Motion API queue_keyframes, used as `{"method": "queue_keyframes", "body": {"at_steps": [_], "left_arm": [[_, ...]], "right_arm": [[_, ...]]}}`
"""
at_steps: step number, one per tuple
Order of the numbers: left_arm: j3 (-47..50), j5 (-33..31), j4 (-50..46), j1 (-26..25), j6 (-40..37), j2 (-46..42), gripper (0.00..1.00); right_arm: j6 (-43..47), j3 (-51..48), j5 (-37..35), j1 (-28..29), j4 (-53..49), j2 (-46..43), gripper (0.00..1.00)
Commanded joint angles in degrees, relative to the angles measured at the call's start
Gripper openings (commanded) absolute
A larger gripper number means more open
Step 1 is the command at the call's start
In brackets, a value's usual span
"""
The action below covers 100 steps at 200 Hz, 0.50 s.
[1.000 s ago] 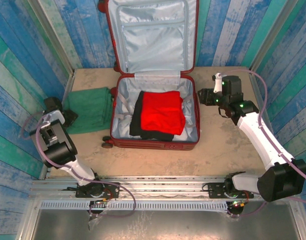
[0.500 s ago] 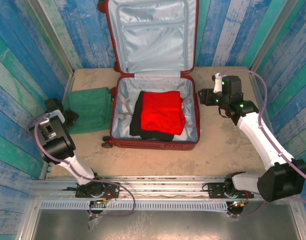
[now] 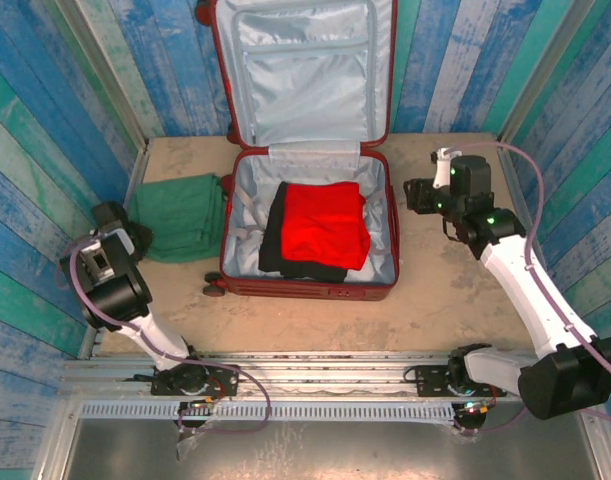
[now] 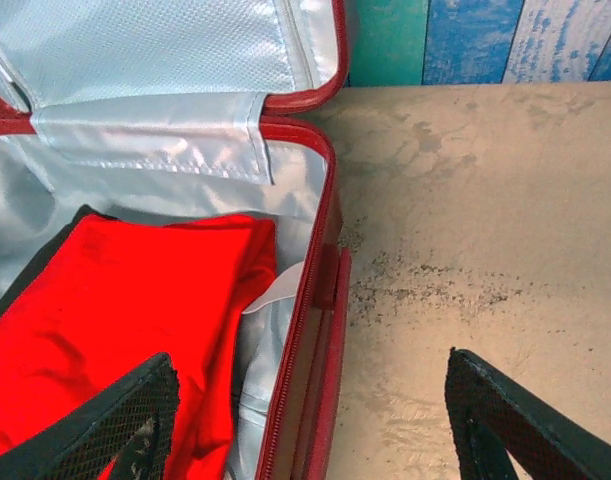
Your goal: Pack the luggage
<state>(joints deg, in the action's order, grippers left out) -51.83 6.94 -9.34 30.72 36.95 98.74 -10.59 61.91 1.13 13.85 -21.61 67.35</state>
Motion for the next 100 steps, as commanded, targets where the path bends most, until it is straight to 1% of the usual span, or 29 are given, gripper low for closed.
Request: {"method": "queue_keyframes", "body": {"at_steps": [1, 11, 20, 53, 82, 100], "left_arm": [[1.0, 4.3, -3.0, -1.3, -0.6, -5.8, 0.13], [0.7, 4.8, -3.1, -1.7, -0.6, -7.6, 0.04], [0.4, 5.7, -3.1, -1.8, -0.6, -9.1, 0.00], [-2.9, 7.4, -6.0, -3.1, -1.6, -13.0, 0.00], [-6.5, 6.6, -8.8, -3.6, -1.9, -16.4, 0.00], [-10.1, 6.7, -11.8, -3.6, -3.2, -16.9, 0.00]], "right_arm": [[0.4, -1.1, -1.8, 0.0, -0.5, -1.0, 0.70], [0.3, -1.1, -1.9, 0.0, -0.5, -1.1, 0.70], [0.1, -1.1, -2.1, 0.0, -0.5, -1.2, 0.69], [-0.1, -0.9, -2.6, 0.0, -0.5, -1.9, 0.67], [-0.8, -0.6, -2.6, 0.0, -0.5, -2.8, 0.65], [-1.6, -0.3, -2.2, 0.0, -0.5, -3.4, 0.65]]}}
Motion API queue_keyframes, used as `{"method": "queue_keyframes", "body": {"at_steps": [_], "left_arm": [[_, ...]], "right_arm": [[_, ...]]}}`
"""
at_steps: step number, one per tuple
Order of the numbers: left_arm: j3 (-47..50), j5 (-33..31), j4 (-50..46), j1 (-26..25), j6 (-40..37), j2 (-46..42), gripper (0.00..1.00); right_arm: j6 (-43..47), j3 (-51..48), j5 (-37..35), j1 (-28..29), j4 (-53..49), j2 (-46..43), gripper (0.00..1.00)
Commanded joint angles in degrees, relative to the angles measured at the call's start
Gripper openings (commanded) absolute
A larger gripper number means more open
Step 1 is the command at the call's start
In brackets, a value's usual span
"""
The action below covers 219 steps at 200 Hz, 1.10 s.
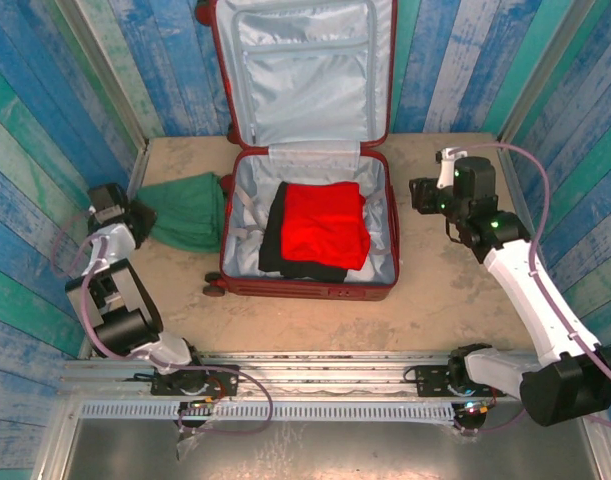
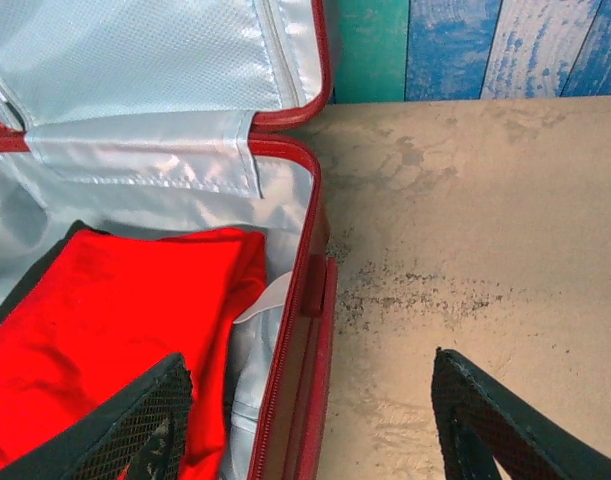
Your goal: Pack the luggage
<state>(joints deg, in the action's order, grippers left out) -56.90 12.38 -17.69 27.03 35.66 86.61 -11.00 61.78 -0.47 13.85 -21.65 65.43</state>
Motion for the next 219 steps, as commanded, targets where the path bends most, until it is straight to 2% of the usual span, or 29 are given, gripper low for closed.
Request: {"method": "queue_keyframes", "body": {"at_steps": [1, 52, 103, 169, 219], "left_arm": [[-5.3, 1.3, -3.6, 0.1, -2.0, -4.8, 0.00], [-10.7, 6.1, -4.9, 0.1, -4.1, -7.1, 0.00], [-14.9, 7.8, -6.0, 0.1, -6.3, -10.3, 0.00], [-29.4, 11.4, -8.1, -0.4, -1.1, -10.5, 0.00], [-38.3, 12.4, -7.2, -6.1, 3.7, -9.0, 0.00]], "right_arm": [[-1.2, -0.2, -0.6, 0.0, -0.5, -1.5, 0.65], [-2.8, -0.9, 0.0, 0.0, -0.7, -3.2, 0.62], [-3.6, -2.0, -0.9, 0.0, -2.3, -6.1, 0.60], [-3.9, -4.5, -1.8, 0.0, -0.5, -6.7, 0.59], [-4.9, -4.1, -0.8, 0.0, 0.4, -5.7, 0.58]]}}
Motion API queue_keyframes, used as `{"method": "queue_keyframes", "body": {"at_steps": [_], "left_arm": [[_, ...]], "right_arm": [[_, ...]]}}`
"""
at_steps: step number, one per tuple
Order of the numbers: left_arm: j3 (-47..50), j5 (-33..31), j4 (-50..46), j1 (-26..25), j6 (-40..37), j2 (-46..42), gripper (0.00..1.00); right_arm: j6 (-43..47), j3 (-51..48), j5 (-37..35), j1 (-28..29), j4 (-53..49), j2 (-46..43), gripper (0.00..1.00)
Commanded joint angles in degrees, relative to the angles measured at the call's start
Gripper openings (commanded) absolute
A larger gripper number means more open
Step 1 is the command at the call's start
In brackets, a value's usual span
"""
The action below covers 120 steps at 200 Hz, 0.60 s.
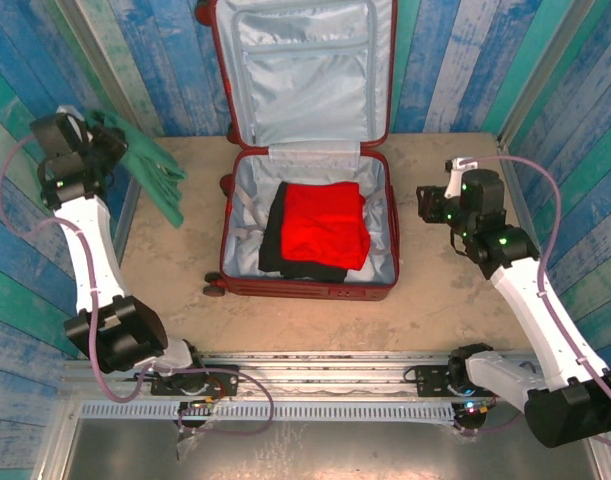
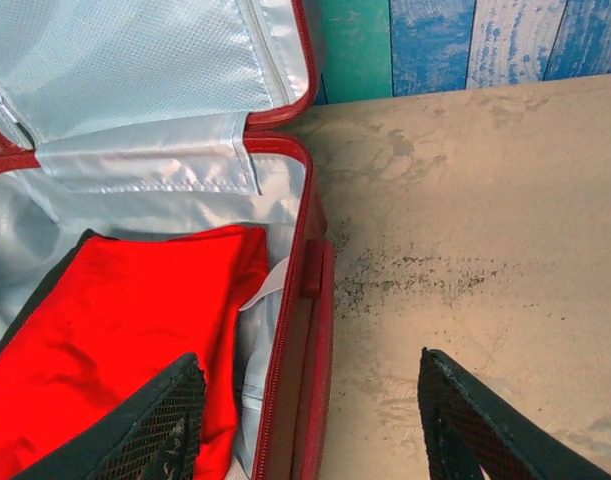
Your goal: Pack the luggage
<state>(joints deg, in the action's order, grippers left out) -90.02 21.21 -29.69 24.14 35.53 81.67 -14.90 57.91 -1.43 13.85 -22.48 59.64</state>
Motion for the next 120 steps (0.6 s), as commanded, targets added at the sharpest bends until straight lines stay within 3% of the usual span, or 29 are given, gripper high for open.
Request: {"method": "queue_keyframes", "body": {"at_steps": [1, 21, 60, 86, 120], "left_arm": [[-5.3, 3.6, 4.9, -3.4, 4.1, -4.0, 0.00], [-8.3, 6.7, 7.5, -6.5, 8.0, -3.2, 0.00], [-14.1, 3.2, 10.6, -15.0, 12.3, -2.2, 0.00], [-12.6, 4.8, 17.0, -22.1, 17.2, -1.8, 0.00], [-11.3, -1.2, 19.8, -33.4, 18.1, -0.8, 0.00]], "right_arm": [[-1.1, -0.3, 0.2, 0.0, 1.3, 0.1, 0.58], [-1.1, -0.3, 0.2, 0.0, 1.3, 0.2, 0.58], [-0.9, -0.8, -0.4, 0.0, 1.1, -1.1, 0.57], [-0.7, -1.5, -1.5, 0.0, 1.2, -2.1, 0.57], [-0.6, -2.8, -2.2, 0.0, 1.5, -3.4, 0.57]]}}
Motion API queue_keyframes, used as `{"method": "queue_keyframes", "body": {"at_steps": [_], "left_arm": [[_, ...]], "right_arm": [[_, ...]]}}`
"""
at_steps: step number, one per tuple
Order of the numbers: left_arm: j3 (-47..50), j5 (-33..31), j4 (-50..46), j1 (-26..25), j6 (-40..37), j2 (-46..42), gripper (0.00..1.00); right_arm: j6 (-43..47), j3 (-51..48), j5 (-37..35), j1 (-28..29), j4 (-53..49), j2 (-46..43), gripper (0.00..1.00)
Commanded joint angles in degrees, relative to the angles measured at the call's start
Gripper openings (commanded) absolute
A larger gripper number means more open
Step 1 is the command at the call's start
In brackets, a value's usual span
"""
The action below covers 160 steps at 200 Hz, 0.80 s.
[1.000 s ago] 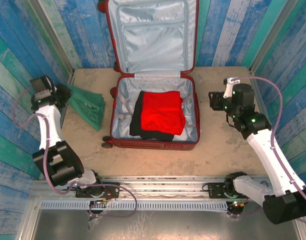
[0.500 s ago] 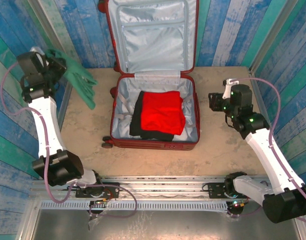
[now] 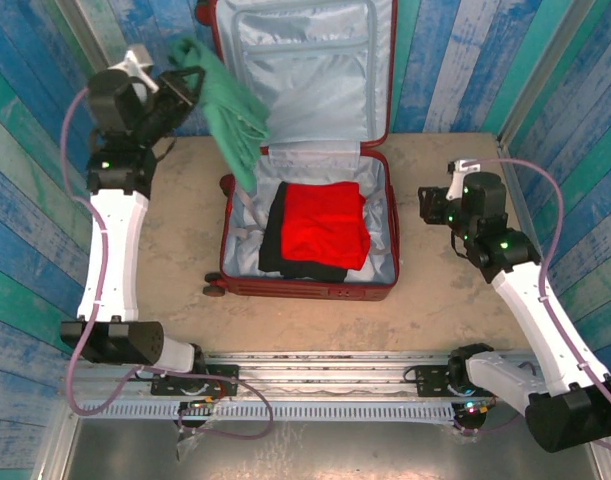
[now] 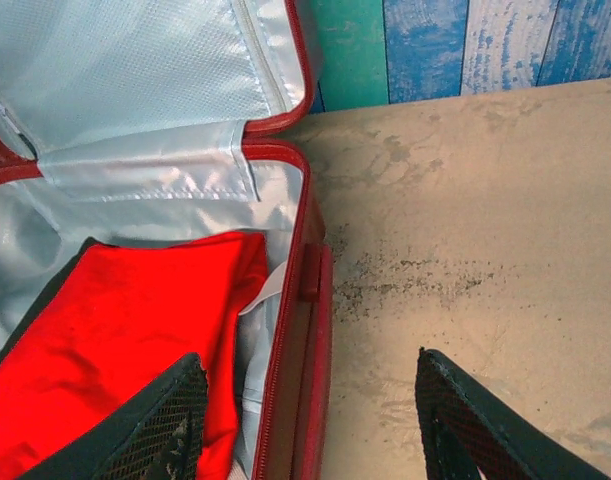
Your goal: Pack the luggage
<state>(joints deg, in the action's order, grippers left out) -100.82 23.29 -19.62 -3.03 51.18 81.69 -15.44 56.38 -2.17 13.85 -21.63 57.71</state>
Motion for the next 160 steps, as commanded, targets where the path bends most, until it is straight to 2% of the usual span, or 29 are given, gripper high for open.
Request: {"method": "queue_keyframes", "body": {"at_steps": [1, 47, 71, 110, 128, 160], "left_arm": [[-0.5, -3.6, 9.8, -6.5, 2.4, -0.8, 0.00], [-2.2, -14.0, 13.2, -18.9, 2.4, 3.6, 0.00], [3.2, -23.0, 19.5, -24.5, 5.8, 3.8, 0.00], [10.0, -34.1, 26.3, -29.8, 12.7, 4.7, 0.00], [12.1, -37.6, 30.4, -32.8, 12.7, 5.3, 0.00], [11.9, -43.5, 30.3, -36.4, 13.1, 7.5, 0.00]], "right_arm": [[0.0, -1.3, -1.5, 0.0, 0.6, -1.5, 0.57], [1.2, -1.9, -5.4, -0.1, -0.8, -5.5, 0.56], [2.1, -1.8, -6.9, -0.1, -1.7, -7.7, 0.56], [3.8, -2.2, -9.3, -0.1, -3.0, -10.1, 0.56], [4.4, -2.9, -10.0, -0.2, -3.0, -11.1, 0.56], [4.6, -3.8, -11.3, -0.3, -2.4, -11.7, 0.56]]}}
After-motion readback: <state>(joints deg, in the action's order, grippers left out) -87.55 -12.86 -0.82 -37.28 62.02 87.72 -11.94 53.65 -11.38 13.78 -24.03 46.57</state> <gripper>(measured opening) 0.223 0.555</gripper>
